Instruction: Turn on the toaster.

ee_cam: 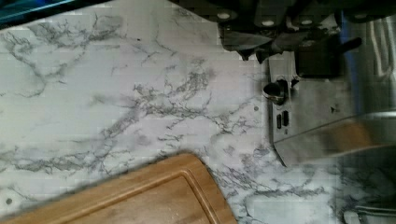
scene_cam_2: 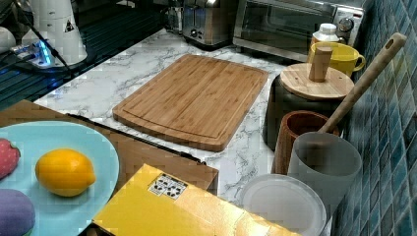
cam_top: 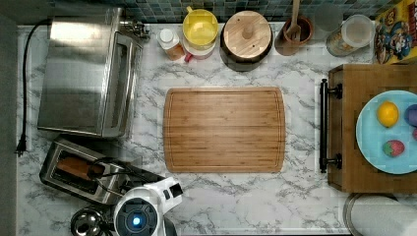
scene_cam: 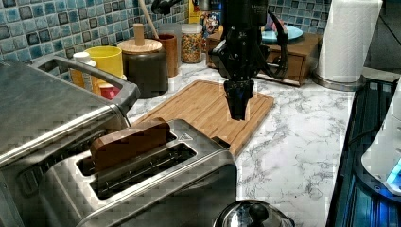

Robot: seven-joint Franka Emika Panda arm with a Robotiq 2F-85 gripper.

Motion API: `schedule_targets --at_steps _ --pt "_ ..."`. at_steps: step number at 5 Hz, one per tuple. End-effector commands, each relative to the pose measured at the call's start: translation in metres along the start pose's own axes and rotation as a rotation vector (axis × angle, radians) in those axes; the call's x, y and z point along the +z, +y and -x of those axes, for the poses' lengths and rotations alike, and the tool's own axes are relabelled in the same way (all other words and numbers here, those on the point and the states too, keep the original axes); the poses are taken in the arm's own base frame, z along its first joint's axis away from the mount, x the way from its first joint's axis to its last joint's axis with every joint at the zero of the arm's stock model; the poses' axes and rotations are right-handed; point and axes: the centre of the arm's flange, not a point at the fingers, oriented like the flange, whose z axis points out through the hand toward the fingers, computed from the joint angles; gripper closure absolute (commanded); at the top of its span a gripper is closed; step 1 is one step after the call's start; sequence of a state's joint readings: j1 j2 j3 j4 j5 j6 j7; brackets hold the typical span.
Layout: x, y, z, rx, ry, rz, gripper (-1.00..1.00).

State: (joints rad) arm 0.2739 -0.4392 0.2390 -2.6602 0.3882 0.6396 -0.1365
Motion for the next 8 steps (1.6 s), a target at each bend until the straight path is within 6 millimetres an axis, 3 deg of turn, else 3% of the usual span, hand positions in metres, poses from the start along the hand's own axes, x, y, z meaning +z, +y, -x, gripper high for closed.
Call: schedule_targets --at_steps 1,3,5,6,7,8 --pt "0.015 -0.017 0.027 -0.177 0.044 -0.111 1.00" --pt "0.024 -0.027 0.021 -0.168 0.016 -0.097 1.00" --pt "0.047 -0.037 0.003 -0.142 -0.045 -0.074 1.00" --pt "0.049 -0.042 0.002 -0.131 -0.016 -0.083 1.00" --pt "0.049 -0.035 -0.001 -0.110 -0.014 -0.116 1.00" --pt "0.067 -0.034 0.011 -0.128 -0.055 -0.104 1.00"
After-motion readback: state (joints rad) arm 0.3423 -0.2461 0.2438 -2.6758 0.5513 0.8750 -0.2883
